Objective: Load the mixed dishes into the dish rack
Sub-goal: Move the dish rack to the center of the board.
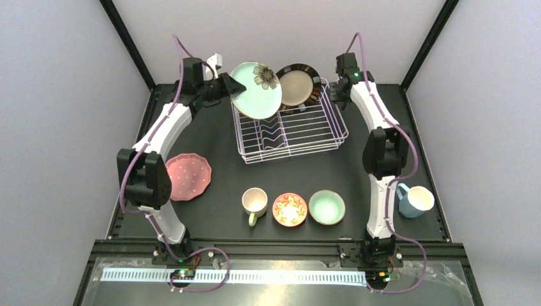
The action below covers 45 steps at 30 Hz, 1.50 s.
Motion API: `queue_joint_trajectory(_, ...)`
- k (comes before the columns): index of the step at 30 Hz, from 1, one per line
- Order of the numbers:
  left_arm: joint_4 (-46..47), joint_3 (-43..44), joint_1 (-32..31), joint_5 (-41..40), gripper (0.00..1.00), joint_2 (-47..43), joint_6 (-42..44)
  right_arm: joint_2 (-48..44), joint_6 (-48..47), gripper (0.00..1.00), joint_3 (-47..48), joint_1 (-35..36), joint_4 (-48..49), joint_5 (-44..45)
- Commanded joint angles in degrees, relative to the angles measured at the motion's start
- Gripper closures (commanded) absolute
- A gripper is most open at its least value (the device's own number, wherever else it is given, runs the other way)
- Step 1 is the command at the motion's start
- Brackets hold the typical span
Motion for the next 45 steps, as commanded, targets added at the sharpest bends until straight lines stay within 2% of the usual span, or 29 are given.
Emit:
queue_joint_trajectory(1, 4.04, 5.53, -0.95, 1.66, 0.99, 1.30, 0.64, 2.15, -1.88, 0.27, 1.05, -0.88, 0.88, 1.24)
queue_joint_trajectory(11, 2.48, 10.34, -1.90, 1.50, 0.99, 4.90, 1.20, 4.59, -4.47, 0.22, 0.19, -1.76, 2.42, -9.48)
queue_joint_trajectory(14, 1.84, 11.37, -2.01, 1.59, 0.98, 5.55, 1.51, 5.86, -5.09, 0.22, 1.58, -1.78, 1.81, -9.48)
queue_joint_trajectory(22, -1.58, 15.01, -2.64, 1.88, 0.99, 7.82, 4.32, 10.37, -7.41, 0.24, 3.90, -1.96, 1.79, -16.14)
queue_joint_trajectory(26, -3.98, 16.89, -2.91, 2.20, 0.99, 9.23, 7.29, 12.51, -9.04, 0.34, 5.16, -2.13, 2.59, -19.43)
queue_joint_trajectory(28, -4.57, 17.22, -3.08, 2.12, 0.99, 9.88, 8.84, 13.25, -10.66, 0.47, 4.97, -2.21, 3.15, -20.31)
queue_joint_trajectory(30, -4.98, 17.27, -3.20, 1.99, 0.99, 10.48, 10.18, 13.61, -11.42, 0.69, 4.31, -2.25, 3.83, -20.85)
queue_joint_trajectory(31, -5.13, 17.35, -3.26, 2.01, 0.99, 10.76, 10.78, 13.66, -11.92, 0.73, 3.64, -2.25, 4.37, -21.06)
queue_joint_trajectory(35, -6.92, 19.55, -3.48, 2.03, 0.99, 12.56, 13.13, 13.45, -13.41, 0.74, 1.98, -2.33, 5.60, -21.00)
queue_joint_trajectory(45, -14.04, 31.80, -4.88, 1.92, 0.99, 19.87, 20.10, 12.93, -17.38, 0.78, 3.56, -2.50, 7.07, -26.25)
